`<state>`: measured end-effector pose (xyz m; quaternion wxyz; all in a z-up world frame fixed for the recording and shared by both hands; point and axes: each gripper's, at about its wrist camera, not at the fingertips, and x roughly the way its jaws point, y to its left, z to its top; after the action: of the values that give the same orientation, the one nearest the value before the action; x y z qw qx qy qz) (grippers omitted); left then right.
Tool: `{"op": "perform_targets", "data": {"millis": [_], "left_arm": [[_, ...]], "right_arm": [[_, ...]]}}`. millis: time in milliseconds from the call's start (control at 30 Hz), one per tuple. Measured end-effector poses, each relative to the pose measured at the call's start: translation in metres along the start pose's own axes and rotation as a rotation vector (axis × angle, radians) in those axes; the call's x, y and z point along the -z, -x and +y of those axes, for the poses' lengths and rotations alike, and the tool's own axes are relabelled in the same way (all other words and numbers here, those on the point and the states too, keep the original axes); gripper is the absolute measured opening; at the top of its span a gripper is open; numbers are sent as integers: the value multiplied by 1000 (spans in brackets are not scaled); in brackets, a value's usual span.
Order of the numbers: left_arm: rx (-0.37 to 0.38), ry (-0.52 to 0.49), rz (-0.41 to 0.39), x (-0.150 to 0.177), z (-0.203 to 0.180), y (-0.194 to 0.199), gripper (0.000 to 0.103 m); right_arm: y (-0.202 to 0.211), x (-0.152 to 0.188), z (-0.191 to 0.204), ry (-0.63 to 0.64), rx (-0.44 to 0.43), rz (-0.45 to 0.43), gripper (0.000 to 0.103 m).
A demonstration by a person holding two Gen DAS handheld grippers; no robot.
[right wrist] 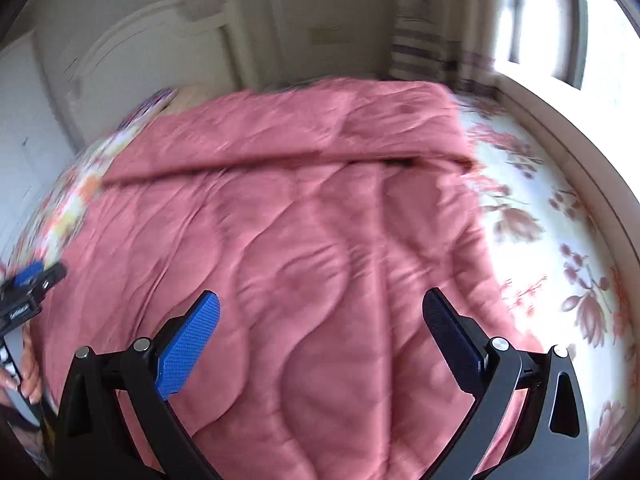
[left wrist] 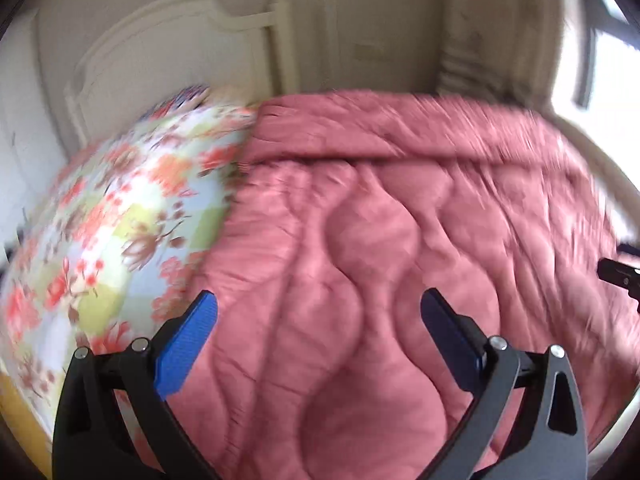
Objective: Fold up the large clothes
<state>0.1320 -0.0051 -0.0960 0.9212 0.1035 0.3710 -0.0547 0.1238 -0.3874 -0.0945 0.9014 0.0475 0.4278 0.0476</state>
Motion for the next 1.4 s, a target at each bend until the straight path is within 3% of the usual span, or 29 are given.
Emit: {"op": "perform_targets", "data": {"millis": [67, 133, 200, 300, 400, 467, 533, 600, 700, 767, 867, 933, 1000, 1100, 1200, 1333, 1400], "left_arm": [[-26, -84, 77, 15, -23, -19, 101], [-38, -49, 55, 20, -21, -16, 101], [-9, -11, 103, 19, -11, -15, 101], [2, 53, 46, 27, 2, 9, 101], [-20, 12, 61, 37, -1, 11, 101], [-56, -16, 108, 43, -1, -4, 101], [2, 45, 112, 50, 12, -11, 101], [25, 79, 135, 50, 19, -7, 101], [12, 101, 54, 49, 33, 11, 101], [-4, 102, 34, 51, 36, 16, 101], [-63, 87, 108, 63, 39, 5, 101], [-22, 139, 92, 72, 49, 4, 101], [-13, 140, 94, 71, 53, 5, 101], [-33, 148, 52, 71, 61, 17, 101], [-15, 229, 34, 74, 80, 22, 101], [40, 339, 75, 81, 106, 16, 101], [74, 354, 83, 84, 110, 13, 101]], "right_arm": [[-14, 19, 26, 99, -10, 72, 98], [-24, 32, 39, 173, 43, 75, 98], [-15, 33, 38, 162, 50, 74, 98], [11, 34, 33, 130, 71, 30, 98], [33, 47, 38, 157, 1, -15, 98], [27, 58, 45, 206, -12, 19, 98], [5, 70, 48, 226, 15, 81, 99], [6, 68, 44, 195, -2, 62, 99], [15, 65, 47, 224, 31, 66, 98], [27, 61, 38, 208, 42, 24, 98], [23, 61, 18, 177, 60, 35, 98], [10, 67, -2, 135, 84, 89, 98], [19, 71, -15, 82, 35, 65, 98], [40, 69, -32, 84, 68, 22, 98], [58, 67, -70, -2, 98, -20, 98], [57, 80, -117, -125, 142, 25, 98], [54, 91, -127, -145, 85, 40, 99]]}}
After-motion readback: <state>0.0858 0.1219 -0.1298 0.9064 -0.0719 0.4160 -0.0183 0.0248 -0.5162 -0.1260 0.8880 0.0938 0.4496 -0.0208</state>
